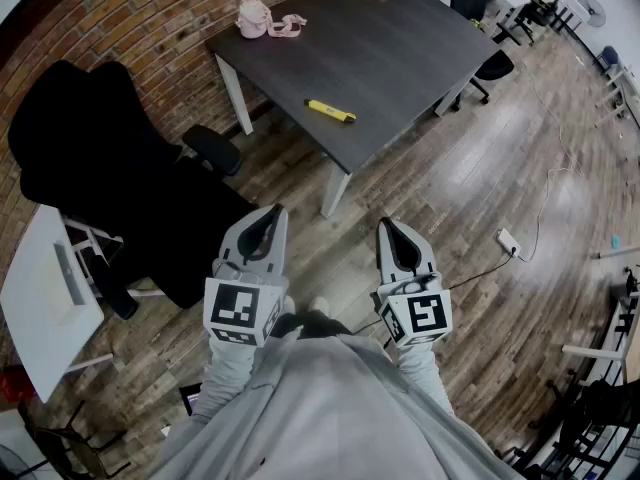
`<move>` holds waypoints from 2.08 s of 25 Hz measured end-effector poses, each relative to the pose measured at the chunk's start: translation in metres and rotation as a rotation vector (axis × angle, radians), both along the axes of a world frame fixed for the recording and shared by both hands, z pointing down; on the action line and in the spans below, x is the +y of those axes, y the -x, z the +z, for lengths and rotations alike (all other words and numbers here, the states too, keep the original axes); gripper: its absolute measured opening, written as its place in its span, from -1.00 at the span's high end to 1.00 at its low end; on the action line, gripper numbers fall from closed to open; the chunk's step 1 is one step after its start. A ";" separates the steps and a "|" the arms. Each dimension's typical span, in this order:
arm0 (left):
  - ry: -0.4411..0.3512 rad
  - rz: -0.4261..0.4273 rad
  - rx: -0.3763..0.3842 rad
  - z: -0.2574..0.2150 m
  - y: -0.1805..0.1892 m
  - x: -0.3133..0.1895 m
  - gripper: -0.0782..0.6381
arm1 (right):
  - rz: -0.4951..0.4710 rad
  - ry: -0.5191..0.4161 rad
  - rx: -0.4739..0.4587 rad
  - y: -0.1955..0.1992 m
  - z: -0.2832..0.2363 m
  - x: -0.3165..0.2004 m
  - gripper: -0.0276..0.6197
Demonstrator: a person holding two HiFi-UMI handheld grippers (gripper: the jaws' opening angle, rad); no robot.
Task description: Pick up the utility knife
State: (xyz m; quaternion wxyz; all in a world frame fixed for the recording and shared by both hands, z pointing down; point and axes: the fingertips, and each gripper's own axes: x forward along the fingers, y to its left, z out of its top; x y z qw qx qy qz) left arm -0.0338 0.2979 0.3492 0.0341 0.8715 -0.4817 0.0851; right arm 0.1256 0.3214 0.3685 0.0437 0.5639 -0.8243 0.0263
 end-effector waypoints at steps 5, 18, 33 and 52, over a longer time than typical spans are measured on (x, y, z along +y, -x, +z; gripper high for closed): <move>-0.004 -0.021 0.000 -0.003 -0.002 0.006 0.73 | 0.008 -0.001 -0.015 -0.010 -0.001 0.004 0.86; 0.016 -0.066 -0.015 0.014 0.020 -0.030 0.73 | -0.003 0.036 -0.043 -0.001 0.020 -0.034 0.86; 0.016 0.014 0.007 0.007 0.047 -0.216 0.73 | 0.054 0.037 -0.016 0.036 0.009 -0.212 0.86; 0.112 0.100 0.020 0.041 0.050 -0.295 0.73 | 0.152 0.131 0.015 0.029 0.033 -0.281 0.86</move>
